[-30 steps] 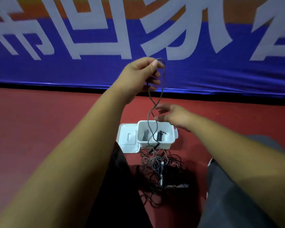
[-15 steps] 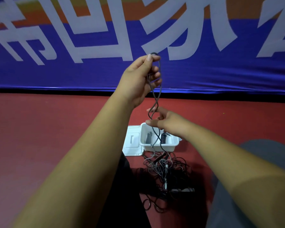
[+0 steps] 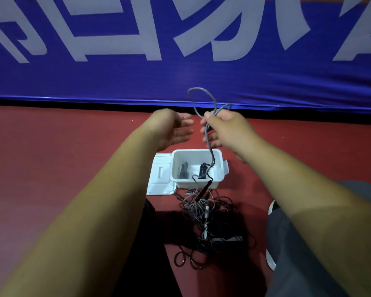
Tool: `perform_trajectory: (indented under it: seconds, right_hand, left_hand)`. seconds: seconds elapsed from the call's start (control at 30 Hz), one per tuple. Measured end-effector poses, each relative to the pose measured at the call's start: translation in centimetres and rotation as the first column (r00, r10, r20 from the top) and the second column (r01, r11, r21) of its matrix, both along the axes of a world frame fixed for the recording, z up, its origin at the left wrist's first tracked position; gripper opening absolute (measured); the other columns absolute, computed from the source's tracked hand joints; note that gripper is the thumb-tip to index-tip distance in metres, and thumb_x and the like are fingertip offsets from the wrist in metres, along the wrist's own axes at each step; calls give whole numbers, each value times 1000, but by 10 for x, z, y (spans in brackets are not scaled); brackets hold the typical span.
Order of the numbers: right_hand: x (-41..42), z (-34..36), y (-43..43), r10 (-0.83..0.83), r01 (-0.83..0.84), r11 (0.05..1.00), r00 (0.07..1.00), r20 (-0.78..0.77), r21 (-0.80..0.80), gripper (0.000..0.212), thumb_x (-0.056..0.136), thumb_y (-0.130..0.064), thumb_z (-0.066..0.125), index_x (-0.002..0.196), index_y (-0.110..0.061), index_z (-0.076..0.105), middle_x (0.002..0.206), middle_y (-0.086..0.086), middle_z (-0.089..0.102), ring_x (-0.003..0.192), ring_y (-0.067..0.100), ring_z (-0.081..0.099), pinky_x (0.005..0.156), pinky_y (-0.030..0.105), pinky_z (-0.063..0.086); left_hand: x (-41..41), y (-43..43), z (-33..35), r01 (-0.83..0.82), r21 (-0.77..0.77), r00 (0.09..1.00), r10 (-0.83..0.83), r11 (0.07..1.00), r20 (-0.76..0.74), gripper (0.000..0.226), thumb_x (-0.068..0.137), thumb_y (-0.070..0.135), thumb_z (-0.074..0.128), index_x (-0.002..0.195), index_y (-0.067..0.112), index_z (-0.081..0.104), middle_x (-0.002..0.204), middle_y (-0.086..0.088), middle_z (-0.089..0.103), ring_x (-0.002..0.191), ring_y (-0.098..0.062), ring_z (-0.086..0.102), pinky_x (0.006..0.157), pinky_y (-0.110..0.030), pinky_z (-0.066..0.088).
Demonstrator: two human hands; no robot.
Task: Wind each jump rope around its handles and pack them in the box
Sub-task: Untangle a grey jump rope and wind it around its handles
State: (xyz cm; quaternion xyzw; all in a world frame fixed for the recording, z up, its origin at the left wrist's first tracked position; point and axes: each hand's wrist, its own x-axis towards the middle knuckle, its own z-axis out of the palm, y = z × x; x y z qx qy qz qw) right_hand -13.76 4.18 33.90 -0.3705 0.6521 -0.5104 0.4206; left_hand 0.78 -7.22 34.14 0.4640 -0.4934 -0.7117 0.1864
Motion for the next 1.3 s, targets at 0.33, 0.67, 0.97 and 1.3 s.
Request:
perform_trajectory:
  seconds: [0.33,0.67,0.97,1.3]
  right_hand:
    - [-29,13,-1,-181,204,978,932,315,-43,27,110,-34,58,100,-13,71,91,11,72,71,22,72,68,39,64]
    - [-50,-13,-5,-310,263,936,932,189,235,43,107,-48,58,136,-16,59,121,10,68,99,24,73,84,42,61]
    - [-26,-39,18,-103,29,953,967,233,301,22,101,-15,49,103,-13,71,102,13,75,90,31,67,79,39,57]
    - [-14,-52,28,136,-137,961,991,19,241,38,94,-44,79,128,-31,67,112,-6,75,80,14,78,73,32,57]
  left_hand:
    - [-30,31,-37,793,-197,593,-653,577,472,36,97,19,74,133,21,67,119,4,72,108,-8,65,88,-16,50]
    - [-36,27,-35,553,-228,831,-511,802,219,12,103,20,66,99,9,67,103,-9,78,87,-17,74,75,-27,59]
    - [-40,20,-22,212,-74,977,-212,975,7,21,102,22,68,114,5,72,100,-7,80,81,-20,77,75,-30,65]
    - [-35,8,-15,-129,181,980,153,975,-125,10,105,25,63,99,20,69,83,6,79,69,-4,75,60,-20,61]
